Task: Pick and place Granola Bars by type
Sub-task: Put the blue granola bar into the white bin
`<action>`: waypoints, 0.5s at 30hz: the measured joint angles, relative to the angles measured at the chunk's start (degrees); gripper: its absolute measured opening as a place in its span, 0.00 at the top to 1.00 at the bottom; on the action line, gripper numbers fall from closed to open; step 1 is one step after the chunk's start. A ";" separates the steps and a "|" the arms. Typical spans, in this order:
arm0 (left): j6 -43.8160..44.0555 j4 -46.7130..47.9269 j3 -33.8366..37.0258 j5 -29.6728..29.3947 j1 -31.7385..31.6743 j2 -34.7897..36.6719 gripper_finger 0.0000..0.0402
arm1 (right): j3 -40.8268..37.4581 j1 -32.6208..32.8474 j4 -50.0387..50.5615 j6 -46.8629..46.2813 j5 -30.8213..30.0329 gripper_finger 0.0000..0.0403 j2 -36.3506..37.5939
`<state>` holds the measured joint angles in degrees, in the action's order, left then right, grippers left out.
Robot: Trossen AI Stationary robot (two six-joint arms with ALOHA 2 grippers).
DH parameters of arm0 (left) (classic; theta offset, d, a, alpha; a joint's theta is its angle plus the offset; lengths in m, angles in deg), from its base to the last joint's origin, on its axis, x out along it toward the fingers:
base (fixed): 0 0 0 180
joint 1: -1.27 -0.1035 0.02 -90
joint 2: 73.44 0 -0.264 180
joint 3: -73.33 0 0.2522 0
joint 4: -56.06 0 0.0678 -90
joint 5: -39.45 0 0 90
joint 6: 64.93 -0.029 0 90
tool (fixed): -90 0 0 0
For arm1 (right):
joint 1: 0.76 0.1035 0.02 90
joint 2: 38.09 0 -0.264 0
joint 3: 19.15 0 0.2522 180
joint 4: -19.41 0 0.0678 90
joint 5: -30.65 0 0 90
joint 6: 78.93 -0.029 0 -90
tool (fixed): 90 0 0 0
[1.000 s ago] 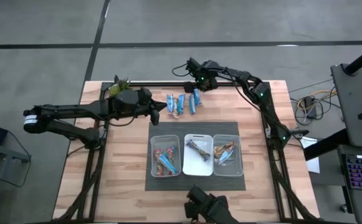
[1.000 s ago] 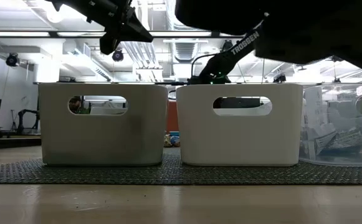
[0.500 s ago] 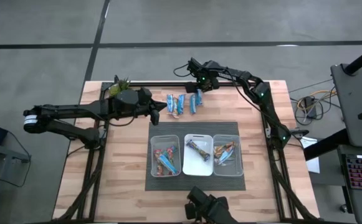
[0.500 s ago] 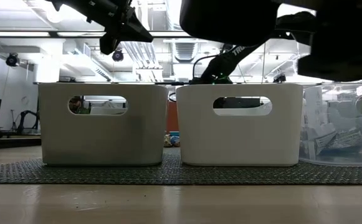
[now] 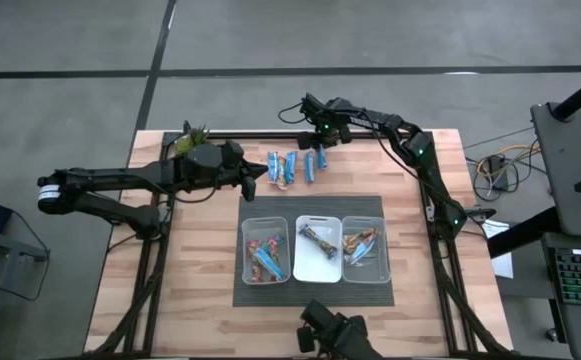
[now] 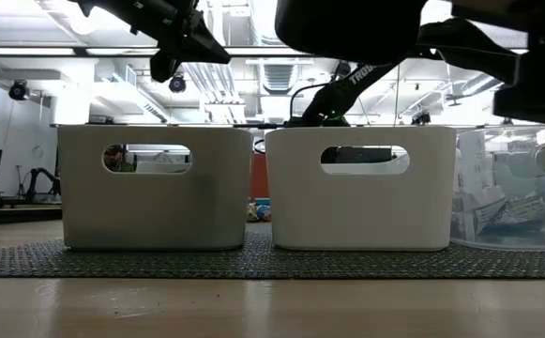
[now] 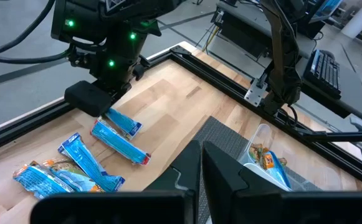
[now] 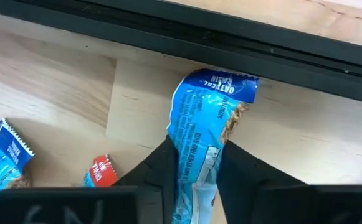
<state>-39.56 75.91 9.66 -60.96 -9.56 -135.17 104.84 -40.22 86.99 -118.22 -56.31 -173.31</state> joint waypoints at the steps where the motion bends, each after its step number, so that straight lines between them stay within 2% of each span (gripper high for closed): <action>1: 0.00 0.00 0.01 0.00 0.00 0.00 1.00 | 0.00 0.02 0.00 0.12 0.06 0.82 0.00; 6: -0.04 -0.01 0.01 0.00 0.00 0.00 1.00 | -0.04 0.19 0.21 1.11 0.67 0.86 0.40; 15: -0.07 0.00 -0.01 0.00 0.00 0.00 1.00 | 1.05 0.09 3.32 3.90 0.17 0.87 0.83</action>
<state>-39.63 75.91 9.66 -60.96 -9.56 -135.17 105.89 -40.13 90.32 -114.32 -56.13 -172.47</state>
